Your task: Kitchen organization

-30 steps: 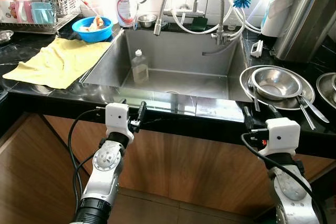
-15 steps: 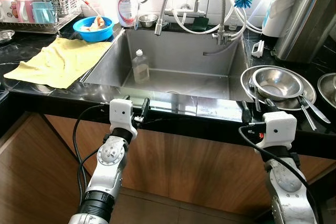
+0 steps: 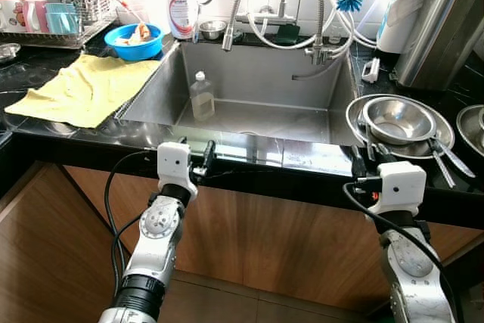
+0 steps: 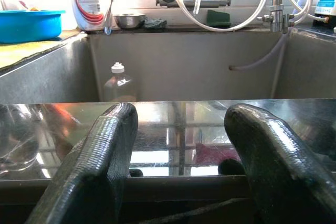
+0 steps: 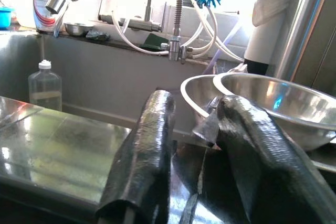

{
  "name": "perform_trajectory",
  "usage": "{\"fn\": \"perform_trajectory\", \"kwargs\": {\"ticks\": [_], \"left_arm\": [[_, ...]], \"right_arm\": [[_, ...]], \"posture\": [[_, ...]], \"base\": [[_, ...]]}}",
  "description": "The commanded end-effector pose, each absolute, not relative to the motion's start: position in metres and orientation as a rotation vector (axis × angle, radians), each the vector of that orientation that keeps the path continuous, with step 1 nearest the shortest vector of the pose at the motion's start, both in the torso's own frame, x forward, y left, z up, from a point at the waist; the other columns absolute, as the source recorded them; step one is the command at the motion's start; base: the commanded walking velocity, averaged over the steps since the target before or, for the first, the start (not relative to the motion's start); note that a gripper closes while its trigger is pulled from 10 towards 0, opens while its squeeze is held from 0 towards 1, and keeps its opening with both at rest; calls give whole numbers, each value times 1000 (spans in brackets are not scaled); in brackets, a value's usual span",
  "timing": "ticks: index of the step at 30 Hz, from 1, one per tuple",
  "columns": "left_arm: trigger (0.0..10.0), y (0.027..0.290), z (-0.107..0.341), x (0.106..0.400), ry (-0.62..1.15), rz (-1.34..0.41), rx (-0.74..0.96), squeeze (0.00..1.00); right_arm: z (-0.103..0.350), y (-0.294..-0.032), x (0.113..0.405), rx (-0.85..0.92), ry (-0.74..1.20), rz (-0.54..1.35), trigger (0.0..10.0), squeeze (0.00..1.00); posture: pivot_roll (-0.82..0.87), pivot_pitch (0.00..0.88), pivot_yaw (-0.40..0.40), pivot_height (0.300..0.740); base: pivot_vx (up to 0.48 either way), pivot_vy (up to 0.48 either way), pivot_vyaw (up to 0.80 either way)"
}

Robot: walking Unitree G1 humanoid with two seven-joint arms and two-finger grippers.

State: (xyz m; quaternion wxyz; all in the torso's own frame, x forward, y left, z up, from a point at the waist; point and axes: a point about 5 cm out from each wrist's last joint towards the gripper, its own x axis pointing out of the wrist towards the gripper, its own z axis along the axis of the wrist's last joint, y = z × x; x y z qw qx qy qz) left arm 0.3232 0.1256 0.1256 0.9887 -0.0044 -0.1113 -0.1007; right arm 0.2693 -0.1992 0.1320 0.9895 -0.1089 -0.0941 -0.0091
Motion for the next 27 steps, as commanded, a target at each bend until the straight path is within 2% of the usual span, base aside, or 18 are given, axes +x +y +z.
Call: {"fn": "perform_trajectory", "kwargs": {"ticks": [1,2,3,4,6,10,12,13,21,22,23,25,26,27], "left_arm": [[10000,123,126,325,-225,-211,-2,0],[10000,123,126,324,-223,-211,-1,0],[10000,123,125,324,-222,-211,-1,0],[10000,123,125,324,-220,-211,0,0],[10000,123,125,324,-219,-212,1,0],[10000,123,124,324,-218,-212,3,0],[10000,123,124,324,-218,-212,2,0],[10000,123,124,324,-218,-213,1,0],[10000,121,124,324,-218,-215,-2,0],[10000,121,124,324,-219,-216,-2,0],[10000,120,125,324,-220,-216,-4,0],[10000,120,125,324,-221,-216,-5,0],[10000,120,125,324,-221,-216,-6,0],[10000,120,125,324,-222,-215,-6,0]], "right_arm": [[134,-196,272,-208,-199,-4,1412,0],[134,-196,272,-208,-200,-5,1882,0],[134,-196,273,-208,-200,-6,1882,0],[134,-196,273,-207,-200,-8,2471,0],[135,-196,273,-206,-201,-8,2510,0],[135,-194,274,-205,-204,-4,1647,0],[136,-194,274,-204,-206,-3,1608,0],[136,-194,274,-203,-207,-3,0,0],[136,-192,275,-204,-210,5,0,0],[137,-192,276,-203,-212,6,353,0],[138,-191,276,-203,-215,6,2980,0],[138,-191,276,-203,-215,6,2980,0],[139,-191,277,-204,-218,4,10000,0],[139,-191,277,-204,-220,3,10000,0]], "posture": [[-129,0,39,740],[-129,0,39,740],[-129,0,39,740],[-129,0,39,740],[-129,0,39,740],[-129,0,39,740],[-129,0,39,740],[-129,0,39,740],[-129,0,38,740],[-129,0,38,740],[-128,0,38,740],[-128,0,38,740],[-127,0,38,740],[-127,0,38,740]], "base": [[0,0,0],[0,0,0],[0,0,0],[0,0,0],[0,0,0],[0,0,0],[0,0,0],[0,0,0],[0,0,0],[0,0,0],[0,0,0],[0,0,0],[0,0,0],[0,0,0]]}}
